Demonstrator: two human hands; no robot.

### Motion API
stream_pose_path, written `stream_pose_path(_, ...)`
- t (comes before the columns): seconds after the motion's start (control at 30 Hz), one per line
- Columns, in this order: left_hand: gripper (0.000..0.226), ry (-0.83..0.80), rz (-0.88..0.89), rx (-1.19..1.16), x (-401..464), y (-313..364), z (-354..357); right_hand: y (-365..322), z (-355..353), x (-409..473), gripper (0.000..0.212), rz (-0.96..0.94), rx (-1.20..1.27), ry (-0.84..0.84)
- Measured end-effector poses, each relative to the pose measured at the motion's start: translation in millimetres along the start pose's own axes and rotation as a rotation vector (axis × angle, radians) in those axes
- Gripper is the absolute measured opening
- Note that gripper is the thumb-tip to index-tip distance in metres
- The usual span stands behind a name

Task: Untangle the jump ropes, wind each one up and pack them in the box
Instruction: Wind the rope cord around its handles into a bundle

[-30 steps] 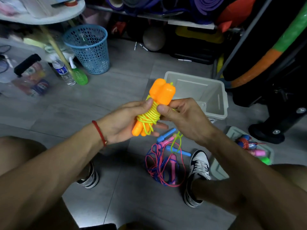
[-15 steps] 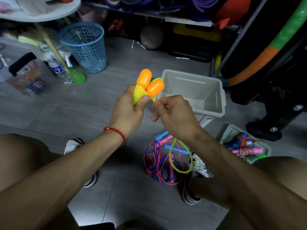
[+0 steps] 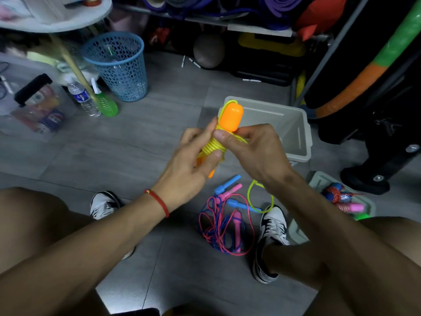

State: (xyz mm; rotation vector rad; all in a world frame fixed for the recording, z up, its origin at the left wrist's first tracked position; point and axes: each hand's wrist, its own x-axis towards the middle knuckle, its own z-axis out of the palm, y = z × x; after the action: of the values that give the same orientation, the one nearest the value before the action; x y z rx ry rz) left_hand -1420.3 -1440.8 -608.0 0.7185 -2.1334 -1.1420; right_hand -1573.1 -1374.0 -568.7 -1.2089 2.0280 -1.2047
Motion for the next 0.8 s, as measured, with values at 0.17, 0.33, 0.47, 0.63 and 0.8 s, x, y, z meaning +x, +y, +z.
stream_pose_path(0.17,0.05,-0.176,-0.414,-0.648,14,14,-23,-7,-8,2,0.024,-0.113,0.296,-0.202)
stream_pose_path(0.33,0.033,-0.103,-0.368,-0.472,17,12,-22,0,5,4,0.044,-0.089,0.172,-0.135)
stream_pose_path(0.47,0.016,0.122,-0.434,-0.33,24,0,-13,5,18,10,0.038,0.023,0.041,-0.15)
stream_pose_path(0.63,0.003,0.177,-0.51,-0.331,26,-9,-18,-1,20,7,0.029,0.074,-0.099,-0.285)
stream_pose_path(0.8,0.032,0.204,-0.43,0.037,28,-23,-22,-12,19,-1,0.031,0.065,-0.071,-0.175)
